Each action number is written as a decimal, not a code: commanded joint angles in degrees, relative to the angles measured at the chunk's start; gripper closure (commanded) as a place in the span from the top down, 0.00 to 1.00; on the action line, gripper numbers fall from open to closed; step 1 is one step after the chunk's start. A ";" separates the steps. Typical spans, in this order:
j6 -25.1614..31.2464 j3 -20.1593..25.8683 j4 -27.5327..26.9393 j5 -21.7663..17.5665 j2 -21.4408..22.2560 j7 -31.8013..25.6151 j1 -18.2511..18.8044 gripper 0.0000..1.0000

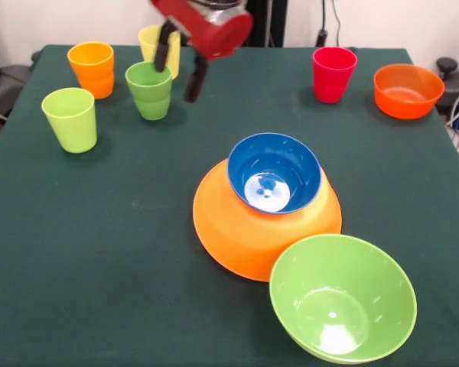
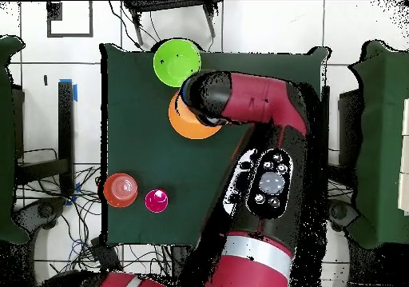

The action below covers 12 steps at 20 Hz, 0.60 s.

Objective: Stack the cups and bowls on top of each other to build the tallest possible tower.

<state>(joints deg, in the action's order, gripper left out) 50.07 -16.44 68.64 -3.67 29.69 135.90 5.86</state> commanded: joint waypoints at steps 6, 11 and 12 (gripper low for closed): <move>-3.19 9.56 6.63 -6.41 -2.91 -12.53 3.93 1.00; -5.10 10.18 10.43 -6.47 -1.41 -11.03 4.87 1.00; -5.22 10.38 10.79 -6.60 -1.26 -11.20 5.13 1.00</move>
<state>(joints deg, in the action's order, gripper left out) 46.89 -14.49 71.10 -6.14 30.12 135.90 10.47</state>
